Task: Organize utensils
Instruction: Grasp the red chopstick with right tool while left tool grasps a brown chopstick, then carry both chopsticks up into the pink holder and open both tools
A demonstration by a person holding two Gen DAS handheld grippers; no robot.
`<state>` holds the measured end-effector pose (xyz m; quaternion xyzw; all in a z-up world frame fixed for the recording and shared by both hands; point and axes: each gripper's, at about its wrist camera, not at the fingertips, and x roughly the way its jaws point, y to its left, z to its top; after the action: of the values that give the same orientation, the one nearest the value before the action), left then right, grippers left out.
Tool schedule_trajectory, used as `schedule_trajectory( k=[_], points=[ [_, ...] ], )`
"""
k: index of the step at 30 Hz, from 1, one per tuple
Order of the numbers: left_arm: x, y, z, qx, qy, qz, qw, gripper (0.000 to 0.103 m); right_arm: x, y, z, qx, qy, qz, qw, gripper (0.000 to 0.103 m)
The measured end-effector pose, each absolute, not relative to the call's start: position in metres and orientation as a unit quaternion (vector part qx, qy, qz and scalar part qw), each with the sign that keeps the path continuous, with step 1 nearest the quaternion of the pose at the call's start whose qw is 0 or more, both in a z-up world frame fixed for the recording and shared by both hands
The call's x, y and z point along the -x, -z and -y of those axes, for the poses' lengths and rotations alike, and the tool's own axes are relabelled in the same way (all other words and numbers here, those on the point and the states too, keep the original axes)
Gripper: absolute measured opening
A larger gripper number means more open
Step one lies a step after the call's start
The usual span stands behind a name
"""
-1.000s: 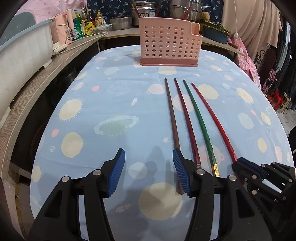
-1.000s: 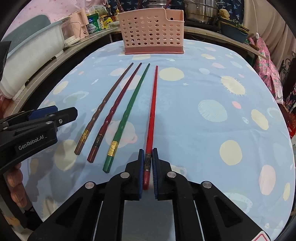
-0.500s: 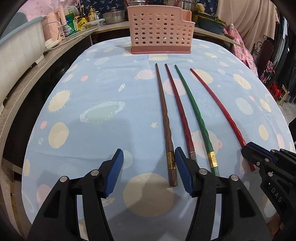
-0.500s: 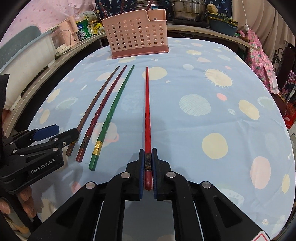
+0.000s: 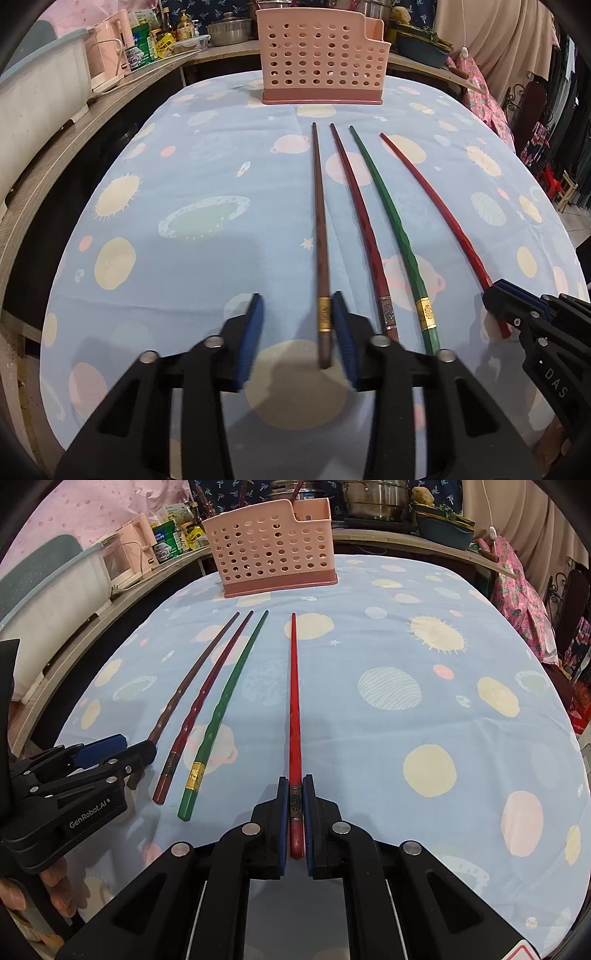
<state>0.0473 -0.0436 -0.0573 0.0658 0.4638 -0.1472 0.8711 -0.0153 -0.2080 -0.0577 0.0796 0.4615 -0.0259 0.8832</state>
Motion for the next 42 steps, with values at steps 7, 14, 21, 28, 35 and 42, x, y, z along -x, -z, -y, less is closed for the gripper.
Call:
schedule_trajectory(
  k=[7, 14, 21, 28, 35, 42],
  points=[
    [-0.052, 0.056, 0.034, -0.034, 0.157, -0.476, 0.864, 0.007, 0.015, 0.058, 0.209, -0.084, 0.023, -0.461, 0.883, 0.007],
    [-0.050, 0.050, 0.028, -0.020, 0.162, -0.476, 0.864, 0.007, 0.016, 0.056, 0.212, -0.088, 0.019, -0.460, 0.884, 0.007],
    [-0.050, 0.024, 0.018, 0.001, 0.163, -0.458, 0.874, 0.007, 0.018, 0.038, 0.220, -0.098, 0.022, -0.444, 0.890, 0.007],
    [-0.062, -0.023, 0.011, 0.029, 0.169, -0.419, 0.892, 0.007, 0.008, -0.008, 0.236, -0.117, 0.023, -0.402, 0.908, 0.007],
    [-0.094, -0.081, 0.009, 0.037, 0.163, -0.363, 0.916, 0.007, -0.021, -0.079, 0.257, -0.120, 0.020, -0.322, 0.939, 0.007],
    [-0.142, -0.137, 0.016, 0.041, 0.148, -0.315, 0.936, 0.007, -0.066, -0.130, 0.273, -0.122, 0.019, -0.267, 0.956, 0.007]
  ],
)
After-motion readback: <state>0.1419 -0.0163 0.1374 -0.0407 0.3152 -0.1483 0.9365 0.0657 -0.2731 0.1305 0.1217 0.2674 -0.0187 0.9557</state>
